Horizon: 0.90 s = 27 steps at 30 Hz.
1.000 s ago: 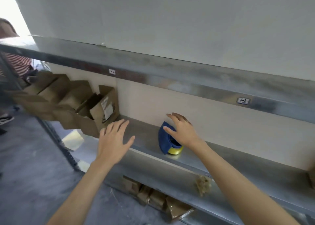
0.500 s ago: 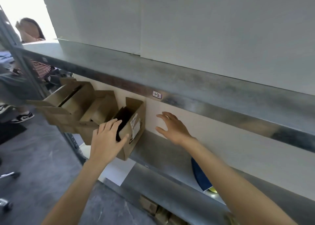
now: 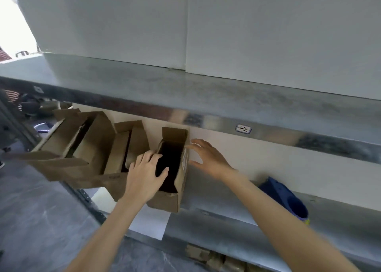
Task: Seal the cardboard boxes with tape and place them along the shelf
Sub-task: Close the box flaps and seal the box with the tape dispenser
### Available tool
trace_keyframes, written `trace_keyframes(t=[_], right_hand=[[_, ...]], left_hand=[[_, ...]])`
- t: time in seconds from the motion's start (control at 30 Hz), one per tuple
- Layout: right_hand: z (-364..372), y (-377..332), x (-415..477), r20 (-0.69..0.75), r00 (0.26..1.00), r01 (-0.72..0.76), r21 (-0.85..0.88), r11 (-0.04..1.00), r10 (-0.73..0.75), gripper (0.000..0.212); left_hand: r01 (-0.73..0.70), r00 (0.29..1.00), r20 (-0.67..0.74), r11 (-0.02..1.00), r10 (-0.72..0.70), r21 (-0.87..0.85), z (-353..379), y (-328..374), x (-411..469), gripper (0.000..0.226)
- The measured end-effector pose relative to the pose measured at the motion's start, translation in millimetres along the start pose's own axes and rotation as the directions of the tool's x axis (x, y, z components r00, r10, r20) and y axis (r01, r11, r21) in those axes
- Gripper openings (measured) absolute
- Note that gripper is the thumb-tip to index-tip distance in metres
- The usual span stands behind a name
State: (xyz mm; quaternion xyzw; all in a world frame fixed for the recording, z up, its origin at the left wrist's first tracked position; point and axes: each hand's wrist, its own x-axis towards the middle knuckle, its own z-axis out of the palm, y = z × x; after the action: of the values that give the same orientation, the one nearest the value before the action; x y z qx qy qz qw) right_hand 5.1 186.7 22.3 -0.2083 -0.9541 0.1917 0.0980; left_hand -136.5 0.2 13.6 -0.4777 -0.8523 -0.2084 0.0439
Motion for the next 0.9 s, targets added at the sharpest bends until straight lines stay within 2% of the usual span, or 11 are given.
trace_keyframes(t=[0.23,0.43,0.63,0.9], right_hand=[[13.8,-18.3,4.5,0.022,0.999,-0.031,-0.011,0.999,0.031,0.056],[14.6,-11.1,8.2,0.066,0.998,0.017,-0.029,0.999,-0.015,0.047],[9.8,-4.0,0.3,0.034,0.999,0.041,-0.039,0.998,-0.04,0.035],[1.8,-4.3,-31.6,0.019,1.0,-0.01,-0.074,0.997,0.011,0.034]], left_hand=[[-0.076,0.991,0.101,0.989,0.089,-0.125,6.2,-21.8,8.4,0.043],[-0.078,0.992,0.086,0.98,0.095,-0.185,11.2,-27.8,7.3,0.04],[-0.085,0.989,0.096,0.963,0.112,-0.254,8.9,-34.3,6.9,0.042],[-0.179,0.967,0.092,0.89,0.238,-0.419,5.5,-30.2,15.0,0.039]])
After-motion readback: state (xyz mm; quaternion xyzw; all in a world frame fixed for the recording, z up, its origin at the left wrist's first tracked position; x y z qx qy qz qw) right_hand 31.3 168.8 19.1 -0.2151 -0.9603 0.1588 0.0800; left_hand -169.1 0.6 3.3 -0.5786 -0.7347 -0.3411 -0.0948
